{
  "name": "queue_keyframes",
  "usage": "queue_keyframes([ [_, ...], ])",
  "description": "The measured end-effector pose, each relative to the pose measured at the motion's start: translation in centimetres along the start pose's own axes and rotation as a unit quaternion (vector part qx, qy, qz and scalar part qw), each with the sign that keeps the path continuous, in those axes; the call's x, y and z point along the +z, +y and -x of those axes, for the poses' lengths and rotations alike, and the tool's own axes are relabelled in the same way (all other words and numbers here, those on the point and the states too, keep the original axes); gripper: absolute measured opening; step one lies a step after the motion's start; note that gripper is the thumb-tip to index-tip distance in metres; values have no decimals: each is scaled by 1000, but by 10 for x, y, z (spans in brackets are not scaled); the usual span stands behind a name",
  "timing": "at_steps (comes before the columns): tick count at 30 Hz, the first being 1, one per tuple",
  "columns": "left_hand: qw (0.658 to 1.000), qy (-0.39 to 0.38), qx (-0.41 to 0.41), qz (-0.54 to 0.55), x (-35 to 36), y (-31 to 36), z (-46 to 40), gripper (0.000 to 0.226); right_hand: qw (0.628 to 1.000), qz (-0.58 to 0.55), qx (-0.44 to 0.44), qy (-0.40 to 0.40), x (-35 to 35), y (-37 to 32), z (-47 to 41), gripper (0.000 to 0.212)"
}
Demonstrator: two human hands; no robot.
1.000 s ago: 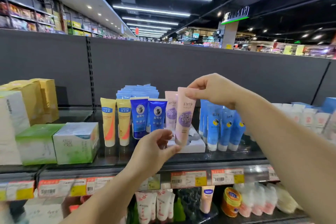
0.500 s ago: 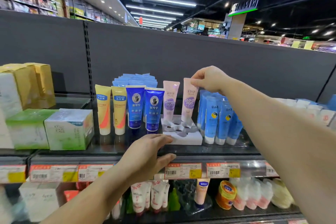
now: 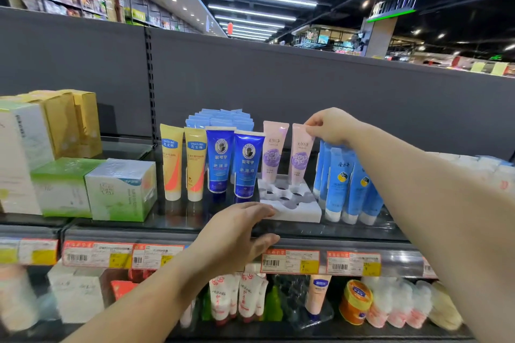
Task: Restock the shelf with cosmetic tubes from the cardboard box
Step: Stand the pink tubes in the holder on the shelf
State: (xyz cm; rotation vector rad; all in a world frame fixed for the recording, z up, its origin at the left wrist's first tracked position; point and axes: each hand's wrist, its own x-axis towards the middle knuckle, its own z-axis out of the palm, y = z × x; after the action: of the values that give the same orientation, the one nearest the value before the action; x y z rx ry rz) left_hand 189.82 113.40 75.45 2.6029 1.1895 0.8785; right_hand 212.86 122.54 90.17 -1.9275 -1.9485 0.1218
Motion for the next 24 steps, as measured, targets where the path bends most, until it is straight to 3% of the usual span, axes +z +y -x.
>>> queue_keyframes([
  [9,1000,-14,-15,6,-7,5,-1,49,999,33,17,-9,-4,-3,5,35],
  [14,996,-29,-59,61,-19,5,2,48,997,43,31,53,-8,-8,23,40],
  [21,997,22,-36,69,-43,3,14,37,985,84,15,150,10,-41,94,35],
  [24,997,36,-28,65,-51,6,25,31,983,92,17,155,33,-55,135,36],
])
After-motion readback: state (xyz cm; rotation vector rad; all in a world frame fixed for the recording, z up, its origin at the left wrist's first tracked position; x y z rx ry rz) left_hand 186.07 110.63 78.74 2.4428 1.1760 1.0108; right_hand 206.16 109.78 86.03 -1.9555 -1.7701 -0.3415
